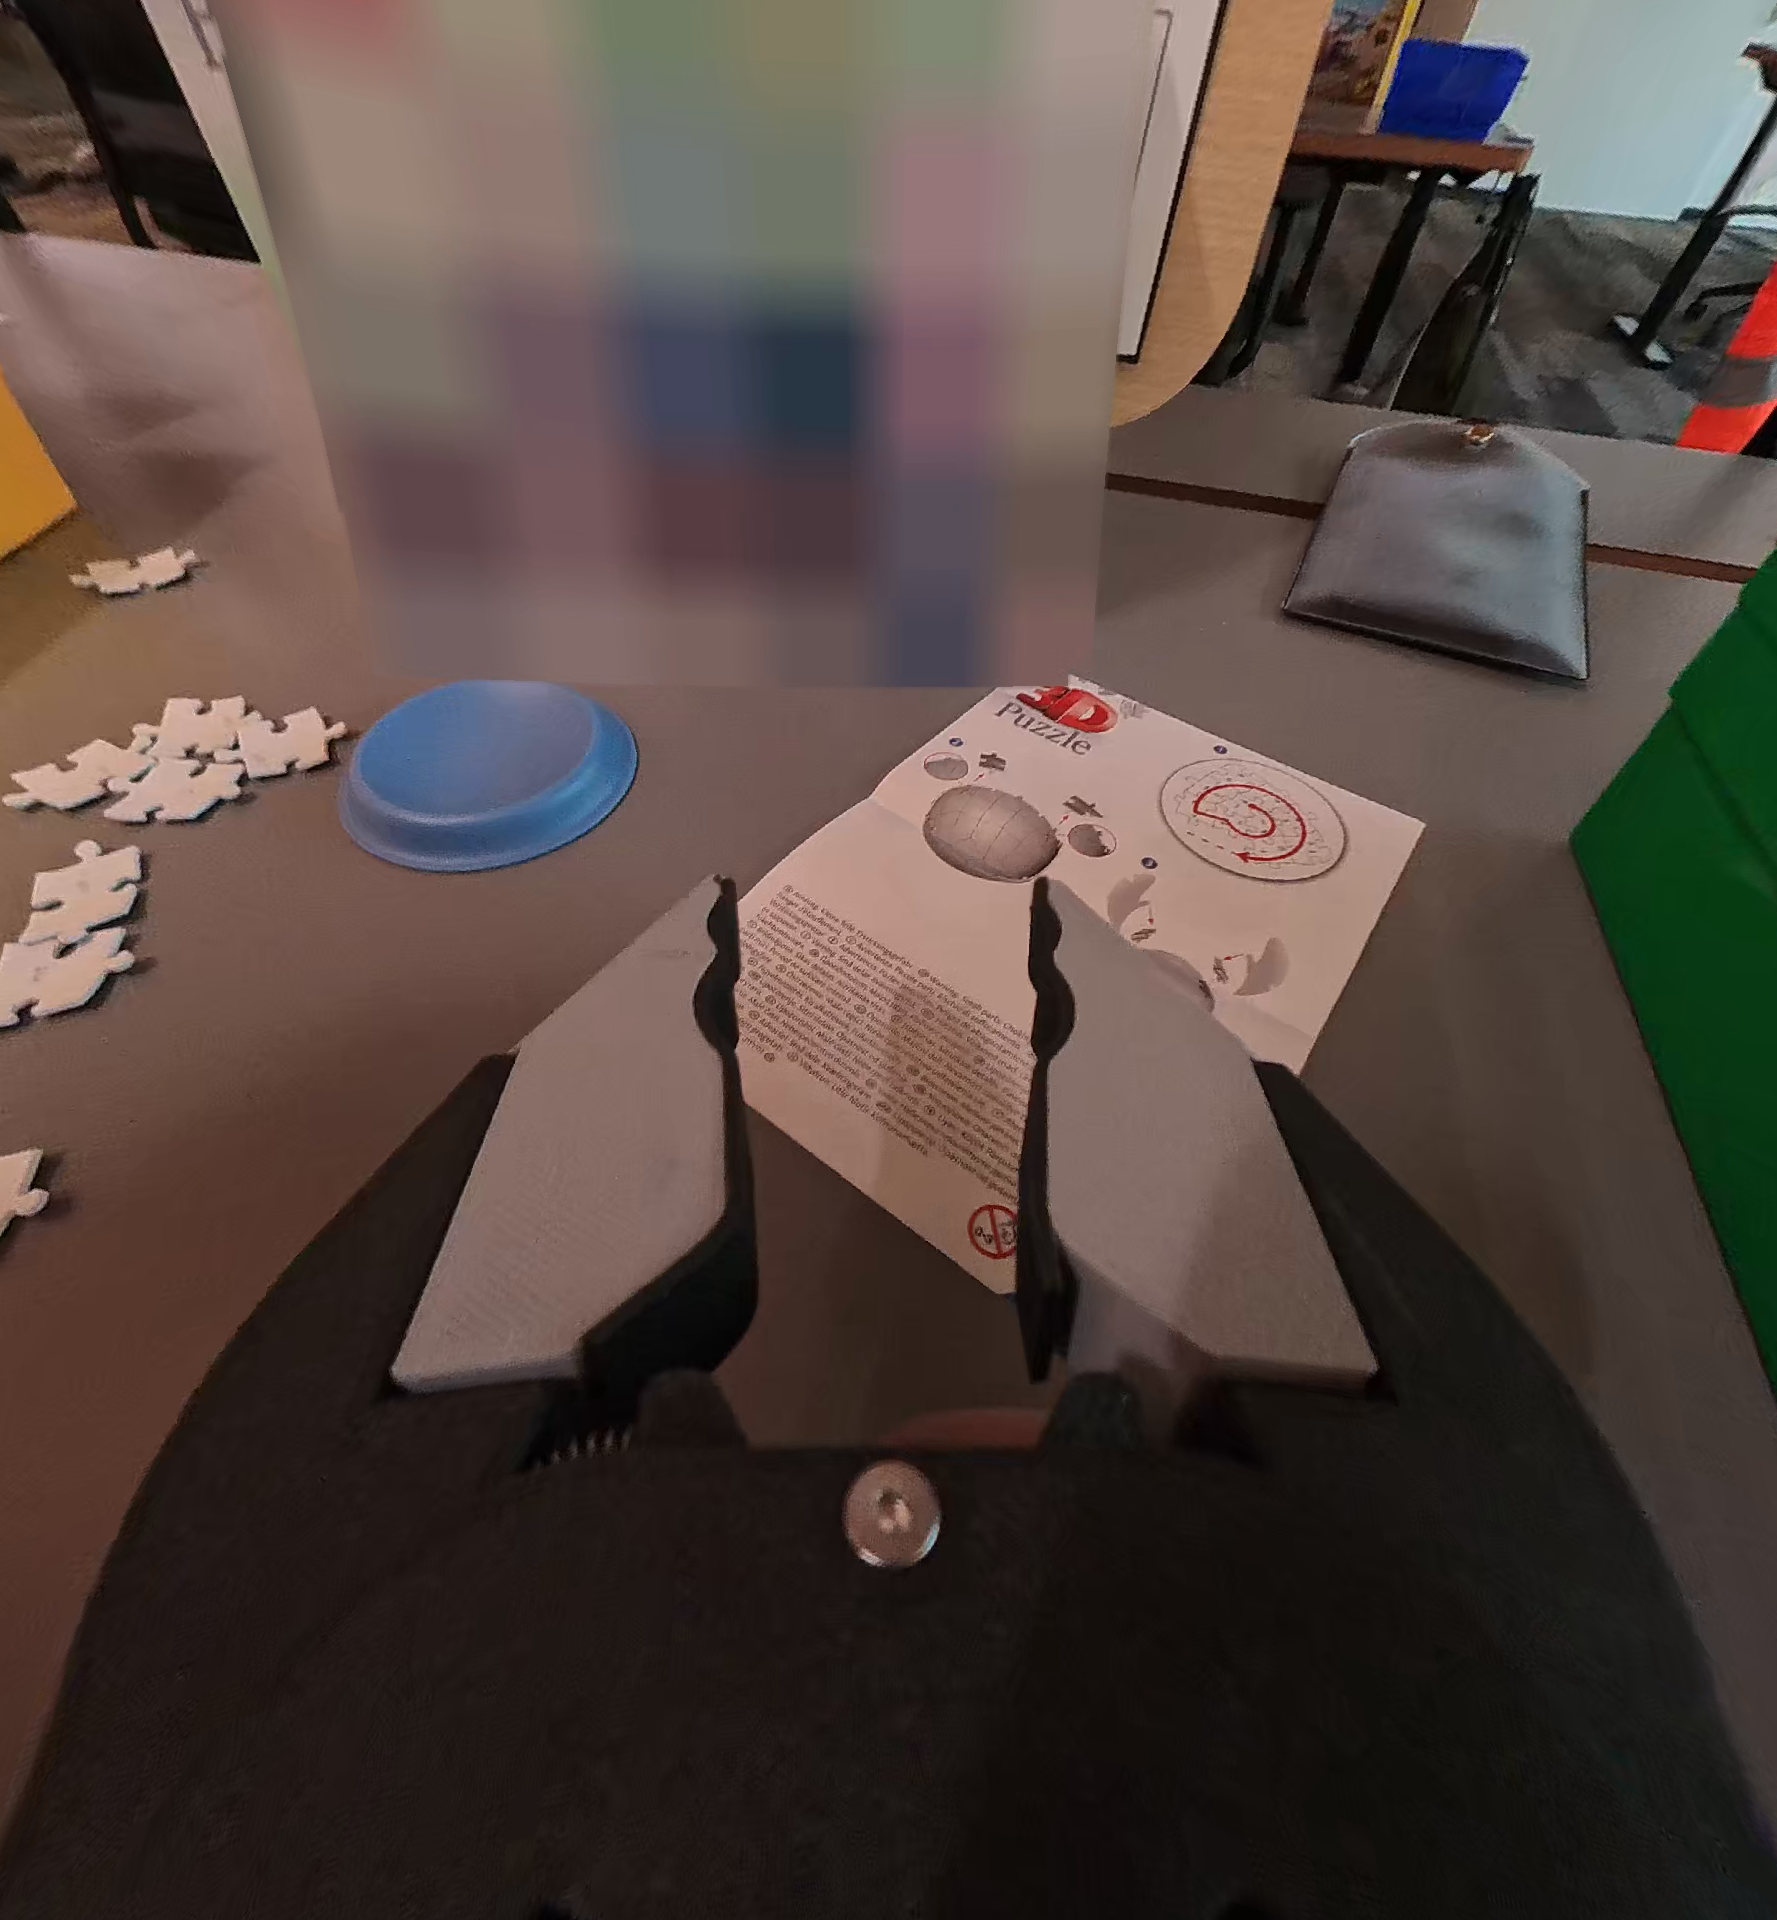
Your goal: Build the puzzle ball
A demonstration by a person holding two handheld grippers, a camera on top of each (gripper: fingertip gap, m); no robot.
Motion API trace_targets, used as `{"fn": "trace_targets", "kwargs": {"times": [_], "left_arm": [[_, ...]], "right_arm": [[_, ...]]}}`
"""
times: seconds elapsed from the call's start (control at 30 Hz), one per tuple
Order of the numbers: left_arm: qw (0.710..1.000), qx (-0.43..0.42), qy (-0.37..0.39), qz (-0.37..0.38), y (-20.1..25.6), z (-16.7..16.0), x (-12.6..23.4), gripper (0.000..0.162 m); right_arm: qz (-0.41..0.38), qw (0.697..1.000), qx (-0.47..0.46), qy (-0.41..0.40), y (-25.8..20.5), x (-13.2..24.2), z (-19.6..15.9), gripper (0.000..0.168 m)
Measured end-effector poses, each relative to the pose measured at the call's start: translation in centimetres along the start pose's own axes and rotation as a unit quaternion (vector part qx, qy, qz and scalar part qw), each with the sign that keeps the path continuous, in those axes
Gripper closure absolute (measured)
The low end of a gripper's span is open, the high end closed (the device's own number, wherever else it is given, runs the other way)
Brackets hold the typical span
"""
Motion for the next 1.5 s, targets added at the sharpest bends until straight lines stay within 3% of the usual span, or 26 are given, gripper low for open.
{"fn": "trace_targets", "kwargs": {"times": [0.13,0.27,0.37,0.47,0.77,1.5], "left_arm": [[0.999,-0.033,-0.012,0.034,-0.3,-0.6,-0.4,0.149],[0.996,-0.038,-0.052,0.067,-1.6,-2.1,-1.1,0.136],[0.996,-0.025,-0.077,0.046,-1.5,-2.8,-1.6,0.124],[0.994,-0.047,-0.072,0.064,-1.9,-2.9,-1.6,0.123],[0.992,-0.059,-0.081,0.083,-2.9,-3.9,-2.4,0.123],[0.998,-0.054,-0.019,0.03,-2.4,-3.1,-2.4,0.129]], "right_arm": [[0.009,1.0,-0.02,0.009,0.1,0.2,0.1,0.114],[0.03,0.999,-0.042,0.004,0.2,0.0,-0.1,0.112],[0.04,0.998,-0.048,0.009,0.2,0.1,0.0,0.112],[0.039,0.998,-0.044,0.011,0.1,0.2,0.0,0.113],[0.05,0.997,-0.054,0.013,0.2,0.2,0.0,0.114],[0.055,0.996,-0.061,0.023,0.4,0.6,0.1,0.114]]}}
Point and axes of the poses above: each gripper's, where its closed fingertips meet, x back along the fingers, z out of its top, y = z × x across the jaws, the point moved 4 cm from there along x, back along the fingers, and after that the axes turned 5 degrees about x, right-handed, at the moved point
